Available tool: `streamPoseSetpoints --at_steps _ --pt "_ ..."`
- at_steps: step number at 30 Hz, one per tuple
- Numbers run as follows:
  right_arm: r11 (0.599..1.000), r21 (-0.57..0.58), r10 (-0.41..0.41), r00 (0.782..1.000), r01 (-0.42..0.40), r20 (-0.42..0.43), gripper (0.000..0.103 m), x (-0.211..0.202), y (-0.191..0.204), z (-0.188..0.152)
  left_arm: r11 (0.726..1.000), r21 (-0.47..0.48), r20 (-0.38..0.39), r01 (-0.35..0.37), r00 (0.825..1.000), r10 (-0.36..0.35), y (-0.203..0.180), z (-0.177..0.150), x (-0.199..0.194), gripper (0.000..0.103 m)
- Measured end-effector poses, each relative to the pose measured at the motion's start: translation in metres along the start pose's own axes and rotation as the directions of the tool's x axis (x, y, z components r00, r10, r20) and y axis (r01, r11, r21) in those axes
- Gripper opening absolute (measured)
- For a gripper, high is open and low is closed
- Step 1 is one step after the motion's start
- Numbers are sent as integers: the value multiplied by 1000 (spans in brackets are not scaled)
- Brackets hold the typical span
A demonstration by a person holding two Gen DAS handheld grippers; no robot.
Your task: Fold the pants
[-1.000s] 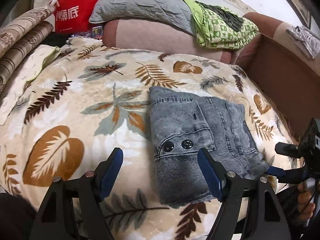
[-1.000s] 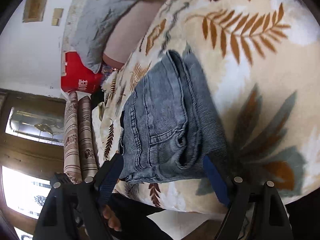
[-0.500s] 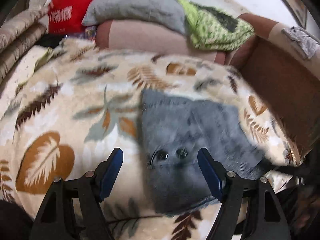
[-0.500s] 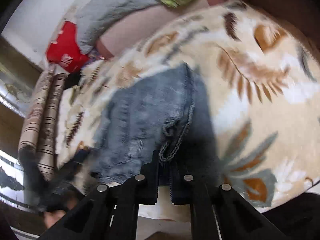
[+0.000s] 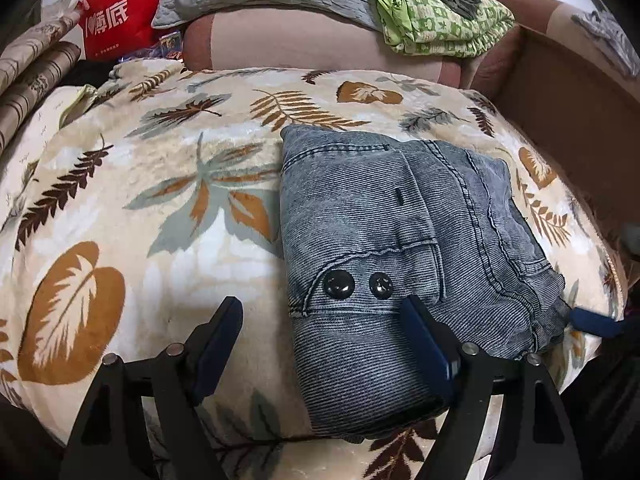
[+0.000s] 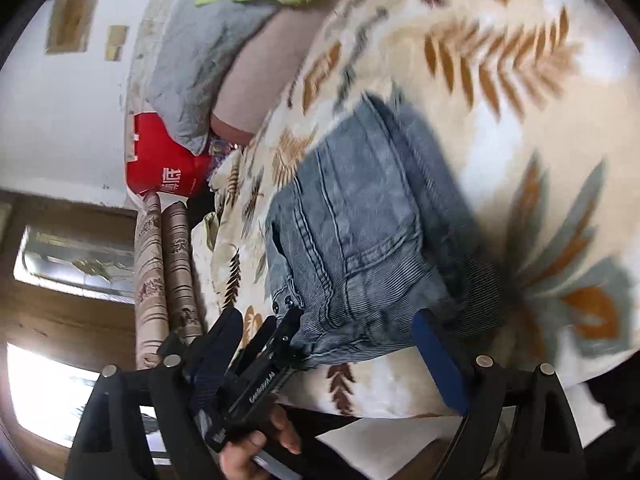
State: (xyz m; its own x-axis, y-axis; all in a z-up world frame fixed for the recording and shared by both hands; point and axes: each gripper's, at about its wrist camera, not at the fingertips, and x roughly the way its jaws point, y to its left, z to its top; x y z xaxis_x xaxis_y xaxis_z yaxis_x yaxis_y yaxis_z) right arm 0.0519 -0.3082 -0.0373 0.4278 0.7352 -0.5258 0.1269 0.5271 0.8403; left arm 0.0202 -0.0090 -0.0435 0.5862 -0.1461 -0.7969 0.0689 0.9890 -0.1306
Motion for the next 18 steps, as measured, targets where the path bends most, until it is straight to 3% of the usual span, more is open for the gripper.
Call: streamPoseSetpoints --at_steps 4,7,9,12,15,18 --pt "991 132 18 1000 -20 20 82 25 -23 6 999 -33 3 23 1000 -23 5 -2 3 85" --pt "983 183 9 999 -15 32 51 34 -36 13 999 -35 7 32 999 -32 7 -2 3 86" --pt "981 193 -25 999 20 24 8 38 -42 17 999 -37 10 34 999 -34 7 -3 3 86" --pt "991 118 -63 998 60 25 6 35 -34 15 998 -52 14 45 999 -44 11 -3 1 86" --pt "993 -50 -104 990 109 95 5 16 9 8 994 -91 19 57 998 -56 17 3 -11 86" --pt "973 -157 -146 980 167 136 5 -3 30 -5 990 -132 114 58 993 -43 20 15 -38 86"
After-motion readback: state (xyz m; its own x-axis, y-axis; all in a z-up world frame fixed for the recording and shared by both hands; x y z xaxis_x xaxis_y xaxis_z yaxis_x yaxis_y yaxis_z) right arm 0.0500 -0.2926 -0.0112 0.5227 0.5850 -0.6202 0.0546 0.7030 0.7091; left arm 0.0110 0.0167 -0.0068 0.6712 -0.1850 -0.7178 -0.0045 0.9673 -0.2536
